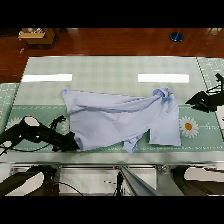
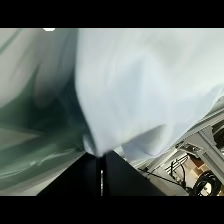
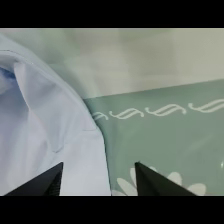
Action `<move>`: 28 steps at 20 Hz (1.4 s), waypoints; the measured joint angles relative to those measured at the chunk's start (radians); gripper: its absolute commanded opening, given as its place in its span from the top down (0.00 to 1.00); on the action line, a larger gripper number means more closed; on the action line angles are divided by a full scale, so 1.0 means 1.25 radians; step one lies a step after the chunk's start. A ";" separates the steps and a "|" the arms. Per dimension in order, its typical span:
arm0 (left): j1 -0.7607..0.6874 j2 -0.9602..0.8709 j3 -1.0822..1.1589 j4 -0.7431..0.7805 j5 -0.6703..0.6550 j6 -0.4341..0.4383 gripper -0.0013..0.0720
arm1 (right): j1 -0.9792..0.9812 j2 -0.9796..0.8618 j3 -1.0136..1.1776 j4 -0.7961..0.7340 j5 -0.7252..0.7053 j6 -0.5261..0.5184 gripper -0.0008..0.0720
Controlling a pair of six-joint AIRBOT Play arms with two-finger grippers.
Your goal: Fold the shirts.
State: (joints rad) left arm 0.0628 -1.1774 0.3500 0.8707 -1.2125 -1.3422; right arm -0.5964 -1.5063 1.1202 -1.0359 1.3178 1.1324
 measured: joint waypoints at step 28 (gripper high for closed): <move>0.163 0.201 0.956 -0.046 -0.058 0.005 0.95 | 0.096 0.349 0.272 0.446 -0.046 -0.072 0.97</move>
State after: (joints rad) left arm 0.2661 -0.9264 1.5444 0.8131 -1.2850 -1.3361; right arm -0.4767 -1.0695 1.4605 -0.4778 1.2606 1.0428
